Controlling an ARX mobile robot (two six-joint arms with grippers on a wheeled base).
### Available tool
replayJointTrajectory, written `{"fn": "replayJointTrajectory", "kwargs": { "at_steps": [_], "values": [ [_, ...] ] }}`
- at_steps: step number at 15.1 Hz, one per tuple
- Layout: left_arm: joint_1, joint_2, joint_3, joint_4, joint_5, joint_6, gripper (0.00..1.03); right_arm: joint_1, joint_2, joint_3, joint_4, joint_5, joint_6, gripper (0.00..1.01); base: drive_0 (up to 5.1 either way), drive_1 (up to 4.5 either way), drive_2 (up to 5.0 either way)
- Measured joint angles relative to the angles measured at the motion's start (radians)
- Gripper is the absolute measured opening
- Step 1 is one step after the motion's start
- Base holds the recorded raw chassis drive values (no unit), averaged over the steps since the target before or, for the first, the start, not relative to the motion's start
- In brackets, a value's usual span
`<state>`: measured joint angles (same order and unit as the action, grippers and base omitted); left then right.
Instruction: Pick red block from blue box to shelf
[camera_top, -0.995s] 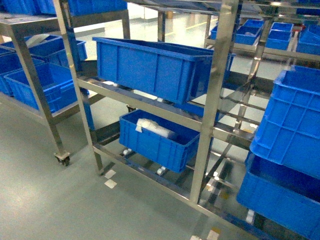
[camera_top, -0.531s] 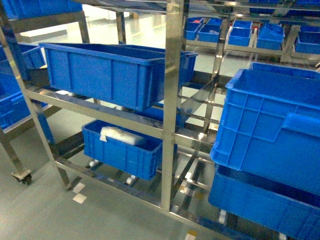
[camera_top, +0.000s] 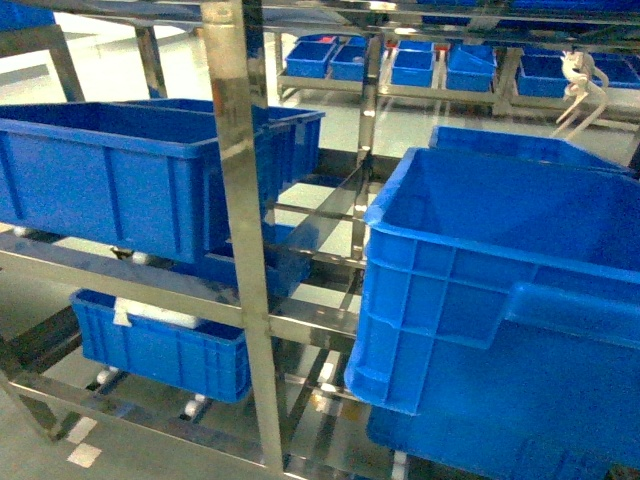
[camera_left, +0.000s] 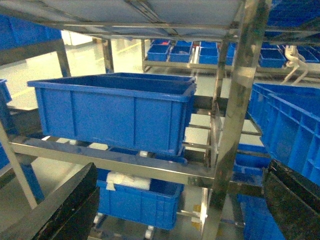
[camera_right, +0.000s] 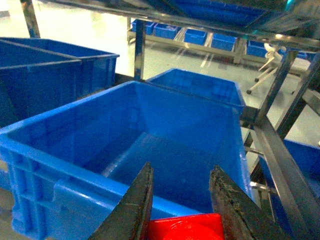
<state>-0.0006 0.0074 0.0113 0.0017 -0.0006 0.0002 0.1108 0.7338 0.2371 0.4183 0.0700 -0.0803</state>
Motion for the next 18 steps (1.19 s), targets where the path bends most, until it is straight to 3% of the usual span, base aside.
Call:
{"fn": "replayJointTrajectory", "kwargs": {
  "at_steps": [9,18],
  "values": [
    [-0.001,0.0,0.0,-0.007,0.001,0.0,0.98,0.0,-0.003,0.0,-0.003,0.001,0.0,0.27,-1.2,-1.21,-1.2],
    [0.0,0.0,0.0,-0.006,0.0,0.0,0.98,0.0,-0.002,0.0,-0.003,0.001,0.0,0.27,0.0,4.32,-4.3]
  ]
}}
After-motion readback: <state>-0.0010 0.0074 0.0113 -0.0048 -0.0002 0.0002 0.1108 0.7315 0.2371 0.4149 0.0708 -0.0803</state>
